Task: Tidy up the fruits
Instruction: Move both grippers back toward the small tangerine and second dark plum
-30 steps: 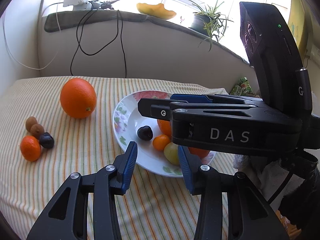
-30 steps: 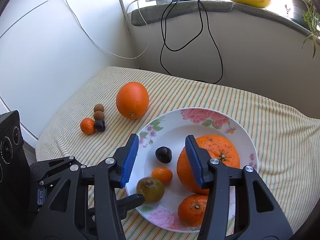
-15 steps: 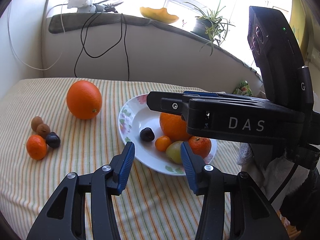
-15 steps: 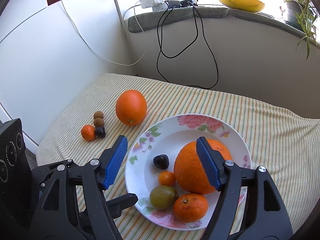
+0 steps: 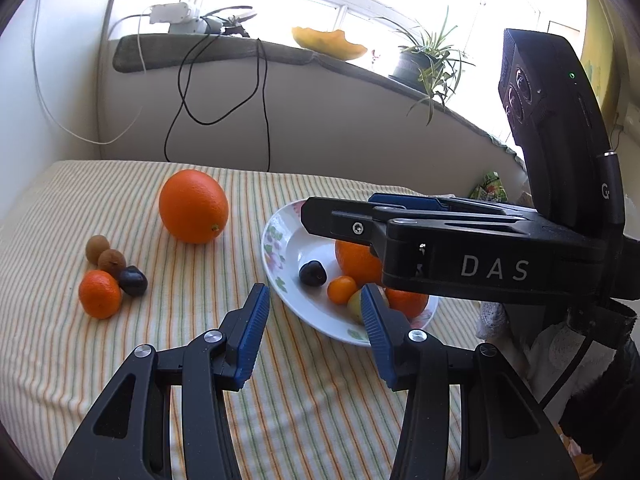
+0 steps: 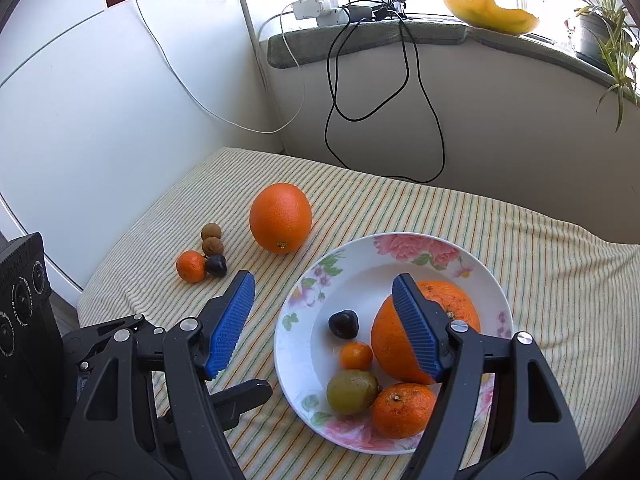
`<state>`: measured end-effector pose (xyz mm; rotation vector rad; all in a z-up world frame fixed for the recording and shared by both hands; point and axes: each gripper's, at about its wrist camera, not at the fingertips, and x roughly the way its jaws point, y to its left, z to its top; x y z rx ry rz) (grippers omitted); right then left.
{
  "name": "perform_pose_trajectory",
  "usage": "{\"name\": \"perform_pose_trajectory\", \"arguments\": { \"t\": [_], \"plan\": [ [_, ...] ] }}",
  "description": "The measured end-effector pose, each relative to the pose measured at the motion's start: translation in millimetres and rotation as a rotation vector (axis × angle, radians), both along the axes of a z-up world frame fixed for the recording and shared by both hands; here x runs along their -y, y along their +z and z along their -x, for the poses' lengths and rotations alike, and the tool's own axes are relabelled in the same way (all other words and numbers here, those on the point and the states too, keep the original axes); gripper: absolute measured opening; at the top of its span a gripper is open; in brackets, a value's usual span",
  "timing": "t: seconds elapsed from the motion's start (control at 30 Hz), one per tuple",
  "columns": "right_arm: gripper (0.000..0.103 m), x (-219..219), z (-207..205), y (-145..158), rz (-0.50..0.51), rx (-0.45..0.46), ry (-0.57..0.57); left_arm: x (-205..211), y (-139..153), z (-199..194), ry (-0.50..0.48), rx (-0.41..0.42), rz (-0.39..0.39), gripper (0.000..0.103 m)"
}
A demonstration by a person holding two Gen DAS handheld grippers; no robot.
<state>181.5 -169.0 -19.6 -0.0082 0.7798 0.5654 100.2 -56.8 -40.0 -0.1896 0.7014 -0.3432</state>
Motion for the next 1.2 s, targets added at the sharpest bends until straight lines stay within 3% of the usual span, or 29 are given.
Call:
{"name": "perform_pose_trajectory", "arguments": {
  "t": [1.2],
  "plan": [
    [0.074,-73.8,1.1,-9.6,0.009,-0.031,0.111,-115.8,-21.2,10.4,0.236,-0.040,0.010,0.046]
  ]
}}
